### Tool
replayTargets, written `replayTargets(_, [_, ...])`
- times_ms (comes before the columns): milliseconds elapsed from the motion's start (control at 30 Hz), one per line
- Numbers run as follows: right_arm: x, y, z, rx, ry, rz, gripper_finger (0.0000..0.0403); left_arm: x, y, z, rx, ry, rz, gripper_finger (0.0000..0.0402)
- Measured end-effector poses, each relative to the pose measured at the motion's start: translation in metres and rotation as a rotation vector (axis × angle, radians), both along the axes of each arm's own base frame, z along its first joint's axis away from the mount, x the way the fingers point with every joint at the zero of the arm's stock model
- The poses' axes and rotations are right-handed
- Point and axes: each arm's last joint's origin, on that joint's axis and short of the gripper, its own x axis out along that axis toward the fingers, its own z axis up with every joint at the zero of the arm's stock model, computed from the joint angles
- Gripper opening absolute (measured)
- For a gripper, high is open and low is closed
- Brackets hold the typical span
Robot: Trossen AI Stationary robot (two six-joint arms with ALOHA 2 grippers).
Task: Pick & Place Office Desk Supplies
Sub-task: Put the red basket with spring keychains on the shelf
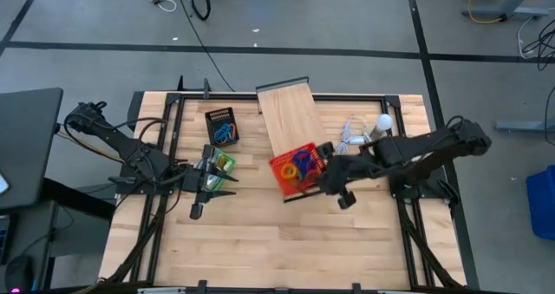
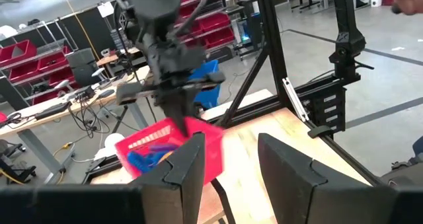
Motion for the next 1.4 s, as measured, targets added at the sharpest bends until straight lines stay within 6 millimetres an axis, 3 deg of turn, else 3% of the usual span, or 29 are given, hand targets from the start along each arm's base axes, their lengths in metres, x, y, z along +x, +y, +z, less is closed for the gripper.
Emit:
replayTargets(300, [-0.004, -0.038, -0.008, -0.005, 0.151, -0.109, 0.0002, 0.0, 0.0, 0.0, 0.016, -0.002, 0.003, 0.0146])
replayTargets(667, [-0.006, -0.051, -0.01, 0.087, 0.206, -0.125, 0.0002, 0.0, 0.001, 0.0, 0.021, -0.003, 0.025, 0.0146])
replayTargets(900, [-0.004, -0.059, -0.02, 0.055, 0.213, -0.159, 0.0002, 0.0, 0.001, 0.0, 0.023, -0.004, 0.029, 0.0146])
replayTargets(1400, [0.011, -0.124, -0.038, 0.033, 0.151, -0.151, 0.0002, 0.0, 0.001, 0.0, 0.017, -0.004, 0.029, 0.0146])
